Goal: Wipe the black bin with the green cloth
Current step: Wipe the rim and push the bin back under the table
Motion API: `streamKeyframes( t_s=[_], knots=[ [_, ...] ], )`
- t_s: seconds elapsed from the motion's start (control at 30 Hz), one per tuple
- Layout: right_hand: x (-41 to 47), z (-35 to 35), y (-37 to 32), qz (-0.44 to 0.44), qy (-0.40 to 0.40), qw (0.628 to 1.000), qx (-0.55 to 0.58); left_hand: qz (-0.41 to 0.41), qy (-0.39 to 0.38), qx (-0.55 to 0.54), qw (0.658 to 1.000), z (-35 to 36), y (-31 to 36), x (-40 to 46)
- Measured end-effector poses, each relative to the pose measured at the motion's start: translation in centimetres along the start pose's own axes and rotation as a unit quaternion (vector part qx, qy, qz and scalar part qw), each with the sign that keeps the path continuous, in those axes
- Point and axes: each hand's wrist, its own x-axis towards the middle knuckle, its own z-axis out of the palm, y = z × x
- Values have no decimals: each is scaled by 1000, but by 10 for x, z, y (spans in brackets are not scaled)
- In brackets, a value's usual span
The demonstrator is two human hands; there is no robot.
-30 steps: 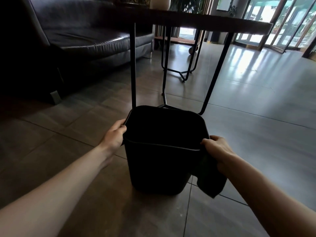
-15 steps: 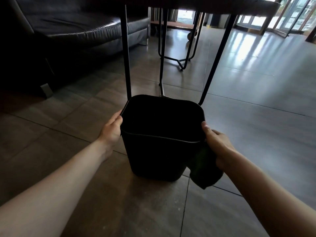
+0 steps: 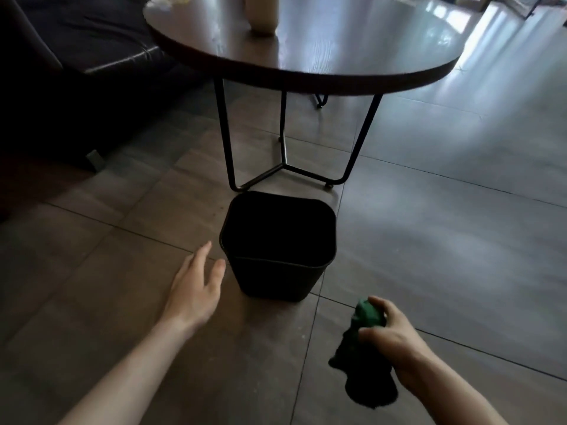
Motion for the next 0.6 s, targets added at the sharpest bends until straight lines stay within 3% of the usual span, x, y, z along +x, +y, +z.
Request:
streamKeyframes(
  t_s=[0.1, 0.2, 0.33, 0.4, 0.5, 0.6],
  knots=[
    [-70, -7, -23, -47, 27, 993, -108, -9, -34, 24, 999, -39, 29, -44],
    [-141, -14, -56, -158, 28, 962, -219, 23, -61, 84, 994, -80, 61, -82],
    [-219, -26, -113, -286, -9, 848, -447, 65, -76, 143, 985, -137, 109, -122],
    [-258, -33, -145, -328, 21, 795, -511, 73, -70, 151, 983, -169, 136, -139],
    [-313, -46, -183, -384, 60, 740, -549, 104, -61, 171, 978, -219, 175, -160],
    [-356, -54, -225, -386, 62, 710, -585, 131, -54, 187, 972, -271, 209, -170]
  ],
)
